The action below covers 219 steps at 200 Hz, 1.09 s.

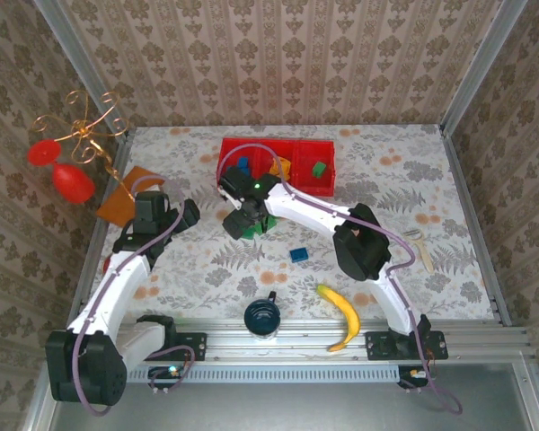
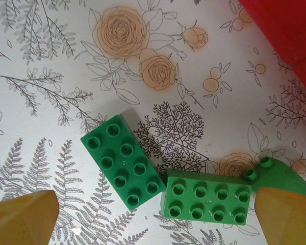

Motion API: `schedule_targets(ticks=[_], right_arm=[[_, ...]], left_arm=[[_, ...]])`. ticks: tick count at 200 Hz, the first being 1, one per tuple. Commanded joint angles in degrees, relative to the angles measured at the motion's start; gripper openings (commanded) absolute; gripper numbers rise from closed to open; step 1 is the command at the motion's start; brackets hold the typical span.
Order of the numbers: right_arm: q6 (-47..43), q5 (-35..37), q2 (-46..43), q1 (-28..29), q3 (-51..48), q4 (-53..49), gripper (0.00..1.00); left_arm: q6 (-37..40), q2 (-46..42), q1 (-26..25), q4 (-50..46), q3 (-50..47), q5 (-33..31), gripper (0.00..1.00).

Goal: Sort the legos into containers by color
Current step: Pick up the lego from the center of the table.

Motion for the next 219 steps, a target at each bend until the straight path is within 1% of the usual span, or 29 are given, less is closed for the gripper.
schedule_targets(ticks=[1,116,142,192,219], right_arm=[[-2.8,0.4,1.7,0.4,2.8,-3.6,1.0],[-6.4,-2.6,7.1,0.4,7.5,-5.7,1.0],[-7.4,-4.5,7.8,0.4,8.1,-5.9,1.0],[-8.8,-5.0,8.8,0.4,8.9,-7.2,1.0],[-9.3,-7.0,9.1,0.4,9.0,-7.6,1.0]], left_arm=[[-1.2,0.2,0.6,0.6,0.1,0.9,1.0],[-1.5,0.3,0.8,0.4,0.0,1.2,1.0],[-1.6,0.1,0.8,0.4,-0.1,1.3,1.0],[-1.7,0.0,0.8,0.5,-0.1,1.1,1.0],[-1.8,0.0,0.8,0.5,-0.2,1.1,1.0]])
